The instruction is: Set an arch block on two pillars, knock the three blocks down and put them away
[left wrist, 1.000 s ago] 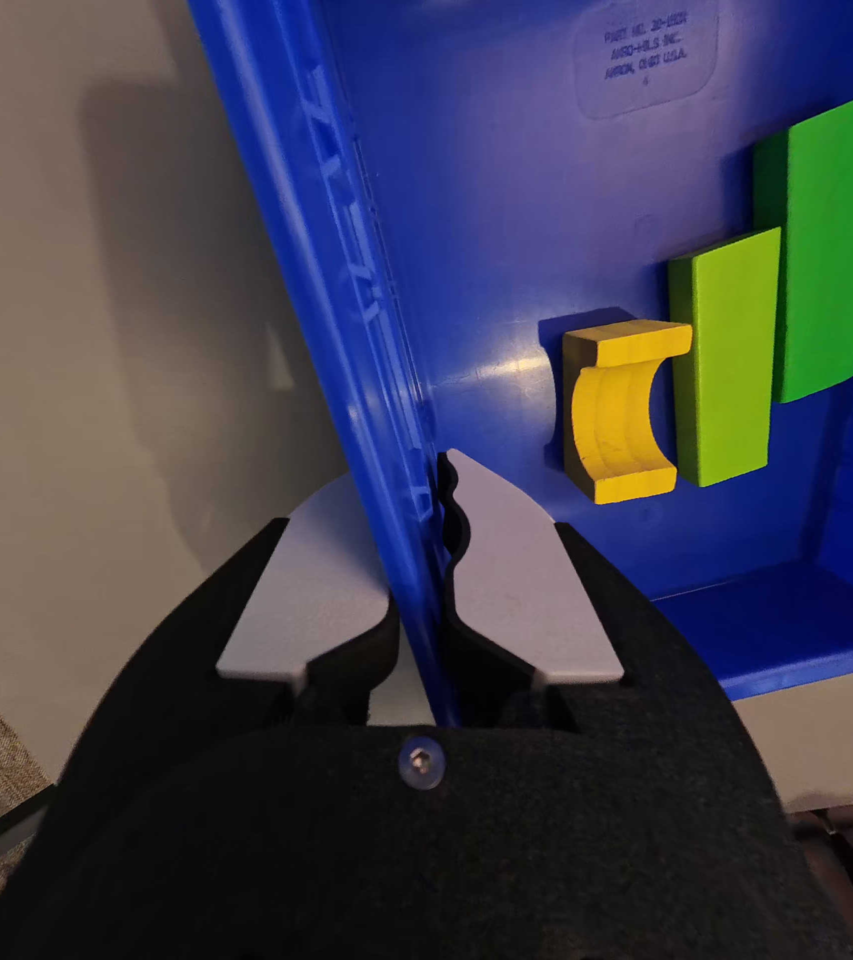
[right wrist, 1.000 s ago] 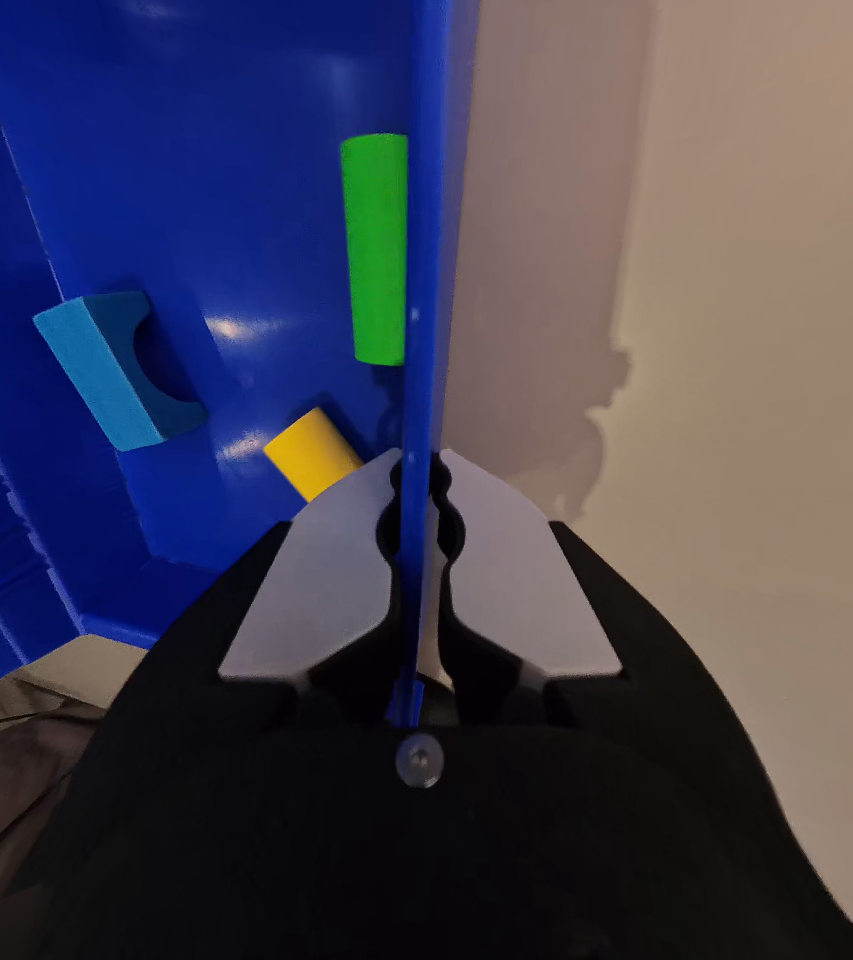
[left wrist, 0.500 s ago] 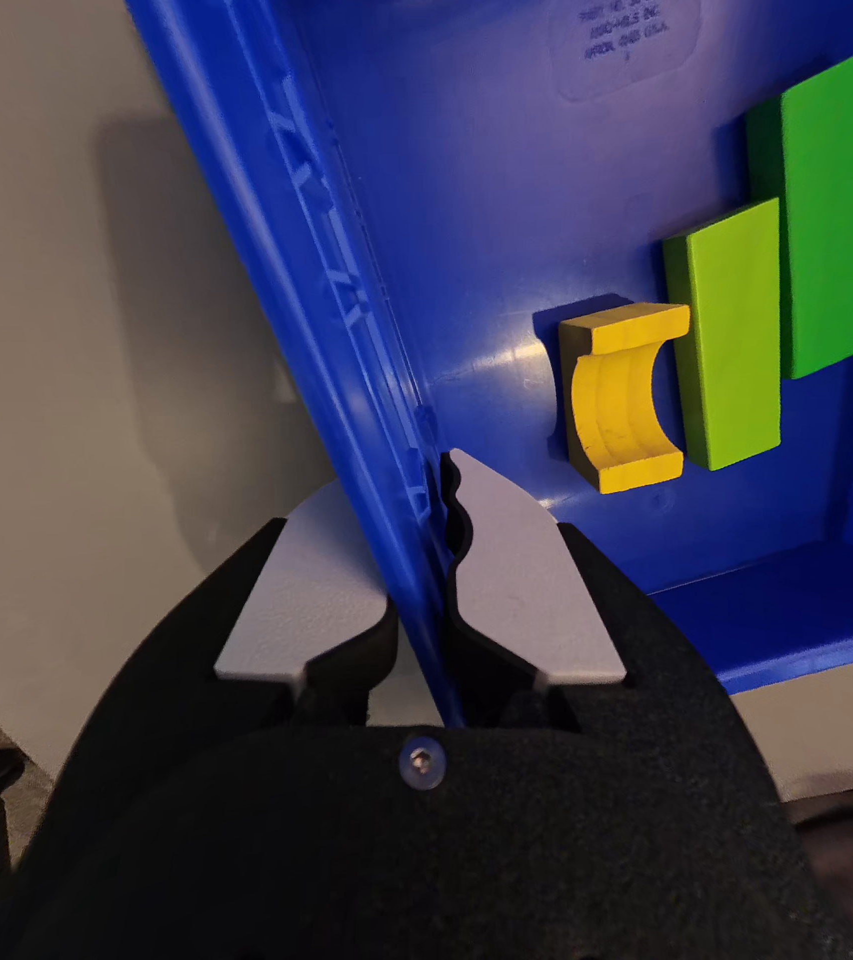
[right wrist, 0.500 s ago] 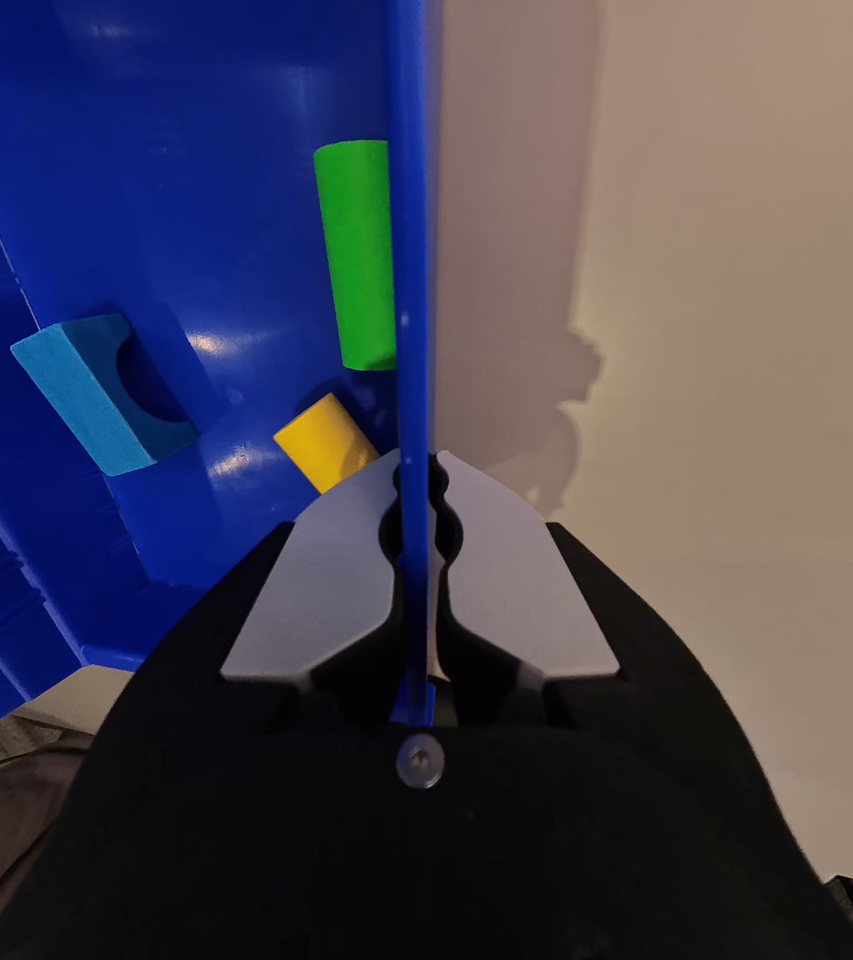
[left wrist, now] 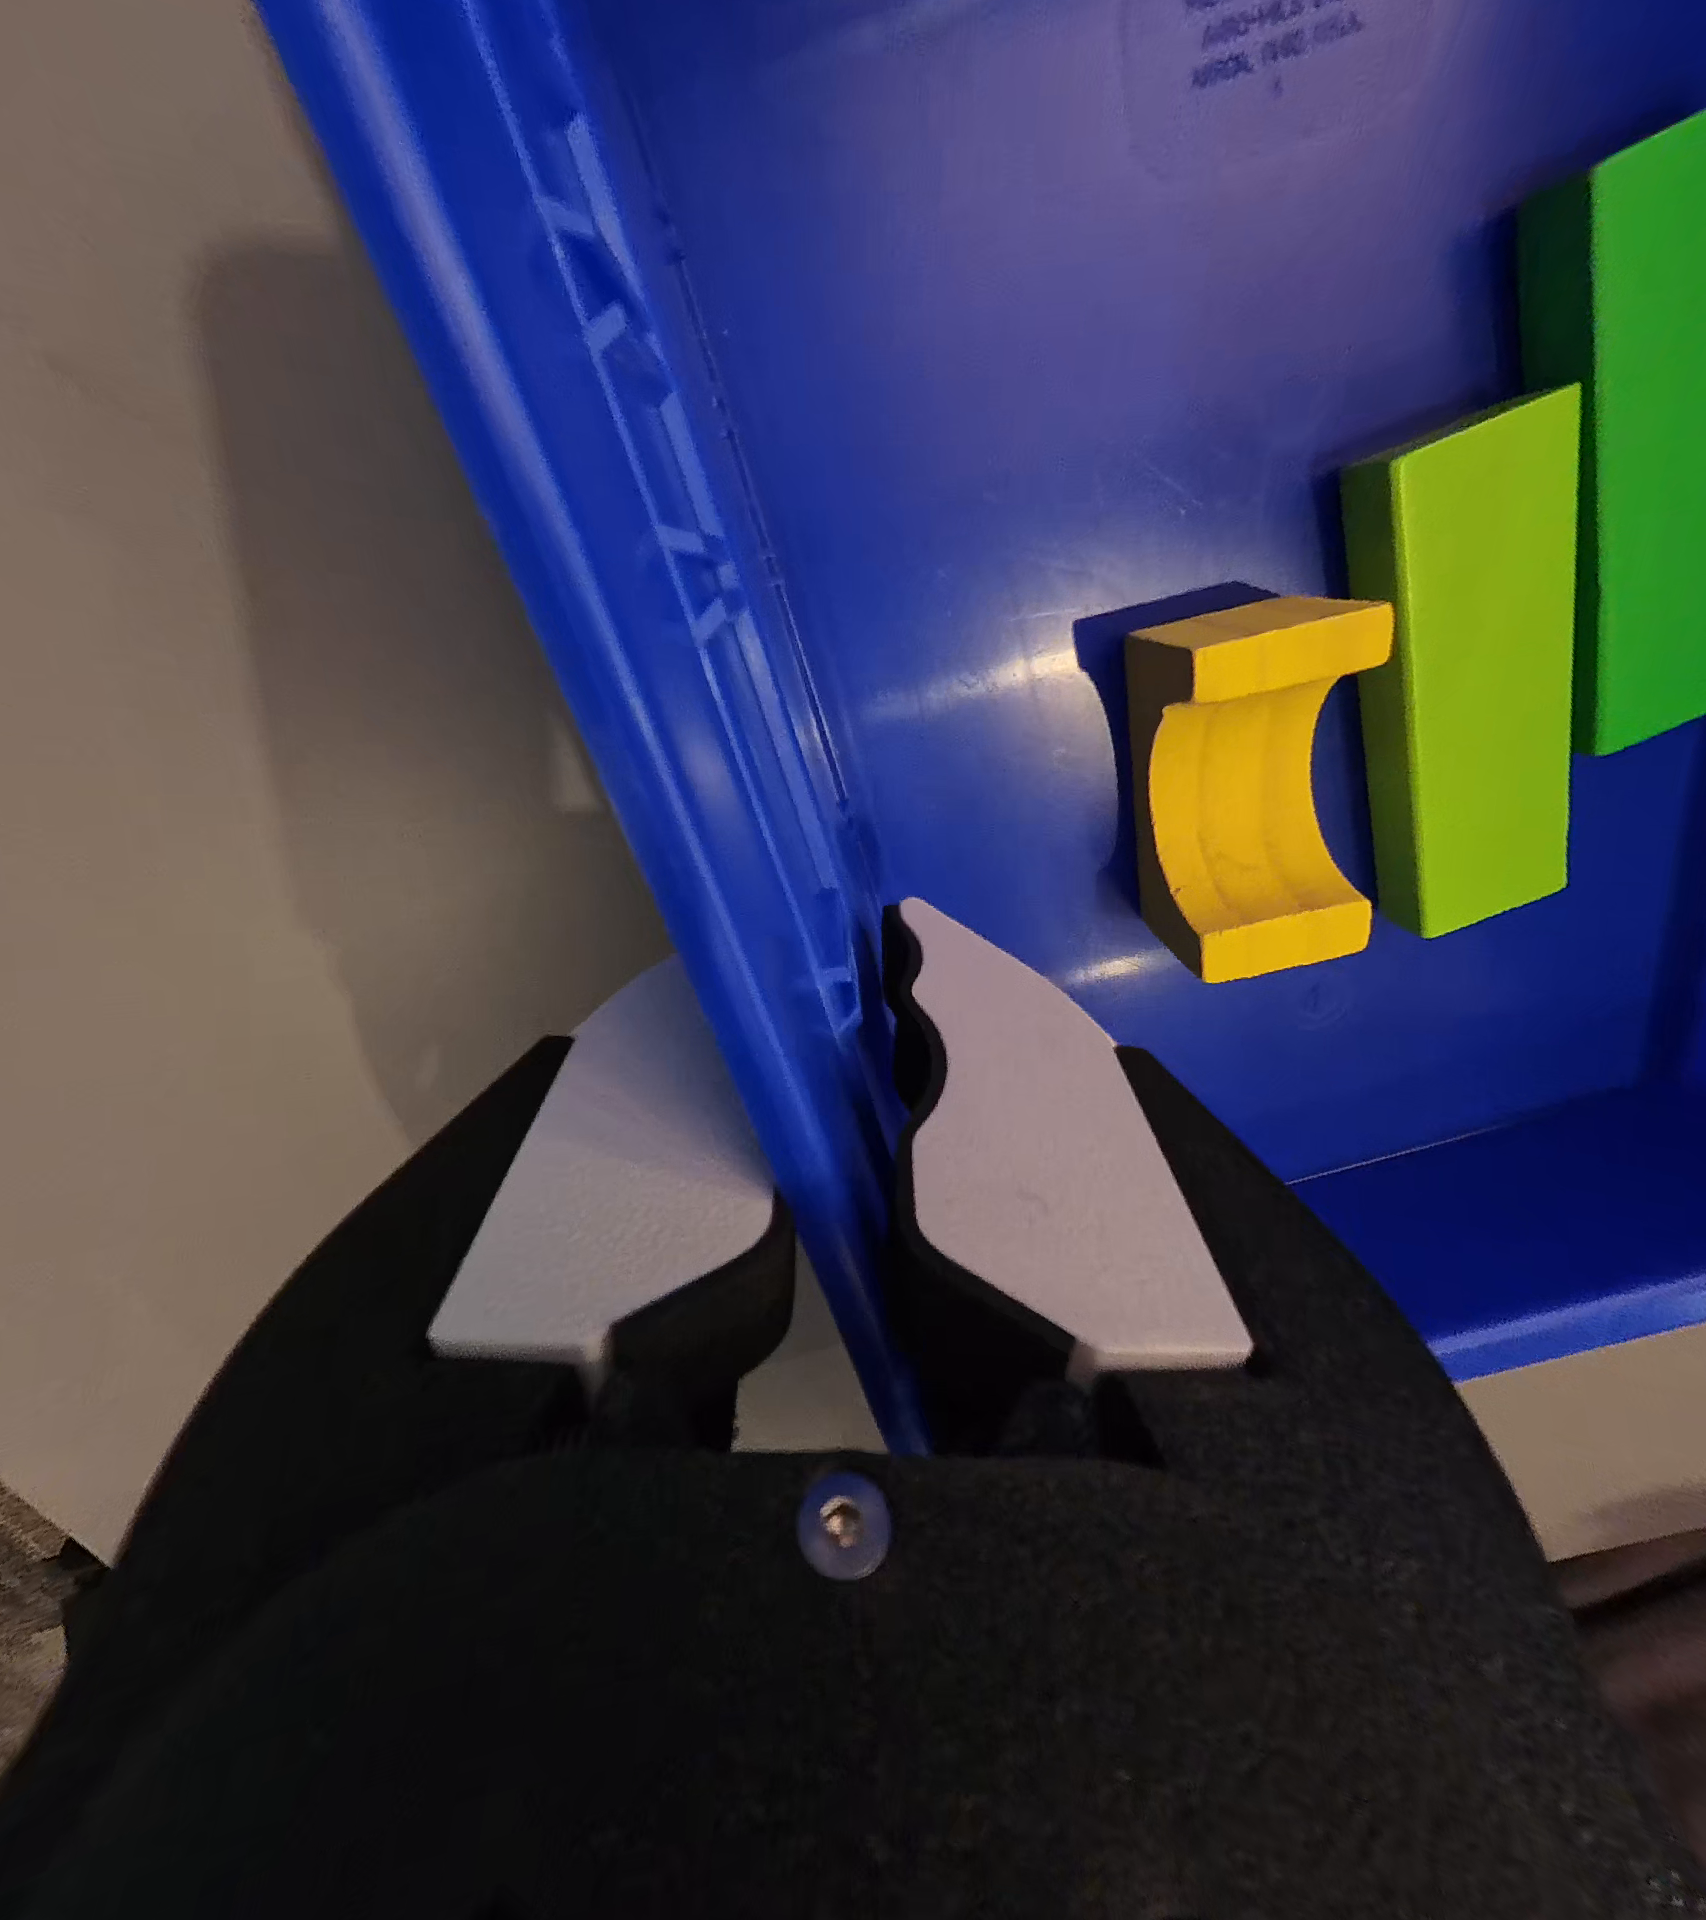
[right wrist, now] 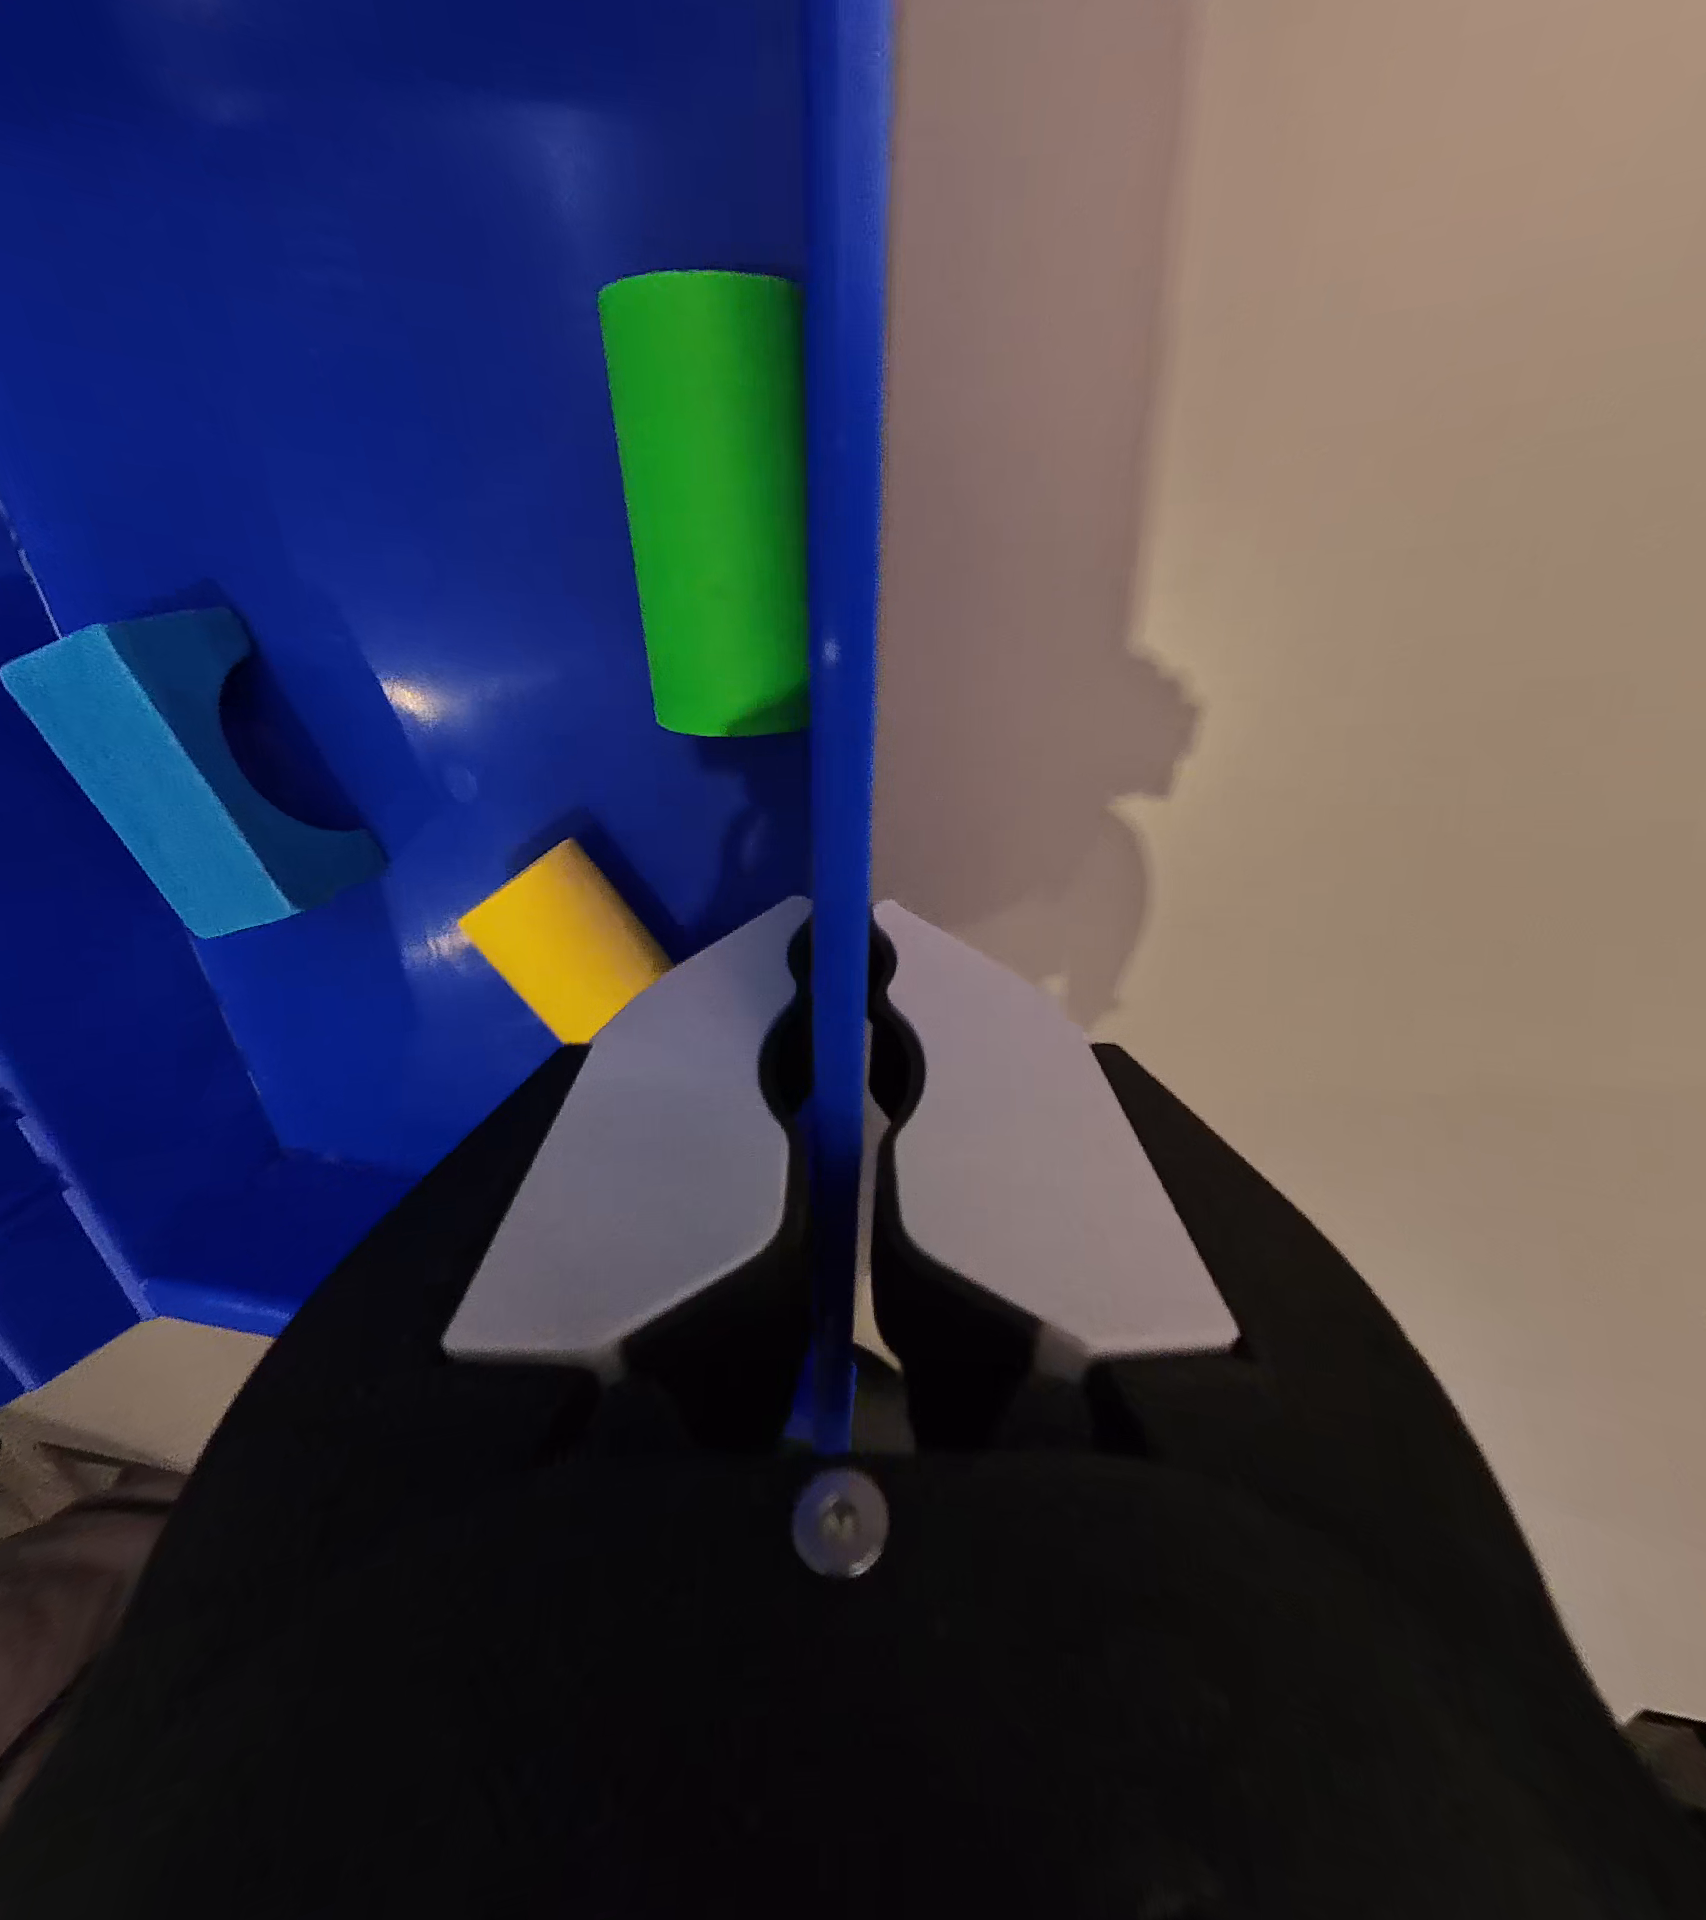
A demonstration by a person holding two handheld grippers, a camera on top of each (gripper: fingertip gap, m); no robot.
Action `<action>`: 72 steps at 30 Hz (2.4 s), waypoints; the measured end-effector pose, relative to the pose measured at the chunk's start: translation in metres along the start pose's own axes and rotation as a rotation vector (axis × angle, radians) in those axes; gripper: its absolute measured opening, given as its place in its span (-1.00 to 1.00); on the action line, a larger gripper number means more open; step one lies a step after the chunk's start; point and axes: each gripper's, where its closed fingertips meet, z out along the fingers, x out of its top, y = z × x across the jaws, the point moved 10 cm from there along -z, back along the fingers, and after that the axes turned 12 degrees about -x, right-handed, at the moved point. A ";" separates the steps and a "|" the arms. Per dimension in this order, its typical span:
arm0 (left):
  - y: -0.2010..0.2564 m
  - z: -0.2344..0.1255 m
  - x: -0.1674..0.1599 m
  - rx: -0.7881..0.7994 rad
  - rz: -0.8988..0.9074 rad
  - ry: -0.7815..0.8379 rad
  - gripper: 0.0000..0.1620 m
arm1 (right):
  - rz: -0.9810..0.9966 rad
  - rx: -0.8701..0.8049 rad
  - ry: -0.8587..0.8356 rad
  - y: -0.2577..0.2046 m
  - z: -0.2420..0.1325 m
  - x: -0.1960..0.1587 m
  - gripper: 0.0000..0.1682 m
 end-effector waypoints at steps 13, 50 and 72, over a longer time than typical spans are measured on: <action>0.004 0.002 0.001 -0.012 0.011 -0.003 -0.82 | 0.013 -0.009 0.043 0.018 0.001 -0.002 -0.91; 0.081 -0.187 -0.062 0.259 0.350 1.142 -0.47 | -0.087 -0.563 1.312 -0.036 -0.178 -0.043 -0.41; 0.097 -0.202 -0.077 0.117 0.405 1.516 0.03 | 0.028 -0.219 1.823 -0.034 -0.194 -0.069 0.13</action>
